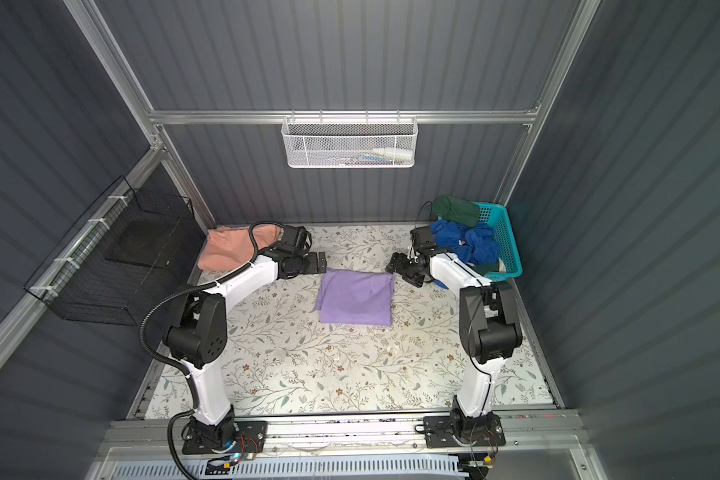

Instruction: Fold and stack the t-shirts

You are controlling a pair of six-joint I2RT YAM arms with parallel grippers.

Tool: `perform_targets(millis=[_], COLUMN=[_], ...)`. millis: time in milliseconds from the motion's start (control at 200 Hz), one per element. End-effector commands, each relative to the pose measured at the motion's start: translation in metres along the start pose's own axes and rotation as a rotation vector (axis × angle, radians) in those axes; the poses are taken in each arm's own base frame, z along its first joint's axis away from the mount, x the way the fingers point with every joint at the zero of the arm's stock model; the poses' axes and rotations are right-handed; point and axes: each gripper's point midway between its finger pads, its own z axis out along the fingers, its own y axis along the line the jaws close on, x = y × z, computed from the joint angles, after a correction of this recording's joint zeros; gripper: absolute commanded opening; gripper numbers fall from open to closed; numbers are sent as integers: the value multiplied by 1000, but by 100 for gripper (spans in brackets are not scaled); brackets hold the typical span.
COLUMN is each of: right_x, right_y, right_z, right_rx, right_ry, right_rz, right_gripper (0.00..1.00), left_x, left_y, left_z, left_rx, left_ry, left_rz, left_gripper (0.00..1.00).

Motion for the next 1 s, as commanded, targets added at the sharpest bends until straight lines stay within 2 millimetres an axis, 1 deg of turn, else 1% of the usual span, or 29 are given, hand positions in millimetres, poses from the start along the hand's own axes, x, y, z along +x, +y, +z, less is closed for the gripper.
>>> perform_targets(millis=[0, 10, 25, 40, 120, 200, 325, 425, 525, 650, 750, 820, 920, 991], right_x=[15, 18, 22, 20, 36, 50, 69, 80, 91, 103, 109, 114, 118, 121], right_y=[3, 5, 5, 9, 11, 12, 10, 6, -1, -9, -16, -16, -17, -18], right_z=[-4, -5, -4, -5, -9, -17, -32, -42, -50, -53, -53, -53, -56, -58], right_rx=[-34, -47, -54, -72, -94, -110, -148, -154, -150, -142, -133, -146, -159, -151], right_ry=[22, 34, 45, 31, 42, 32, 19, 9, 0, 4, 1, 1, -4, 1], right_rz=[6, 11, 14, 11, 11, 11, 33, 43, 49, 58, 74, 69, 56, 48], right_gripper=[82, 83, 82, 82, 82, 83, 84, 84, 85, 87, 94, 99, 99, 99], left_x=[-12, 0, 7, 11, 33, 56, 84, 104, 117, 124, 130, 132, 137, 142], left_y=[-4, -3, -3, -4, -13, -15, -14, -21, -29, -41, -44, -49, -54, -56], left_z=[-27, -24, -23, -23, -22, -20, -13, -3, 0, 3, 11, 16, 22, 28], left_rx=[25, 27, 37, 51, 123, 165, 201, 247, 273, 294, 292, 288, 234, 195], left_ry=[-61, -33, -15, -6, 52, 108, 150, 217, 244, 257, 279, 308, 320, 340], left_rz=[27, 26, 22, 19, -3, -35, -87, -114, -122, -115, -124, -122, -66, -34], left_gripper=[100, 100, 100, 100, 100, 95, 86, 80, 78, 79, 78, 73, 68, 60])
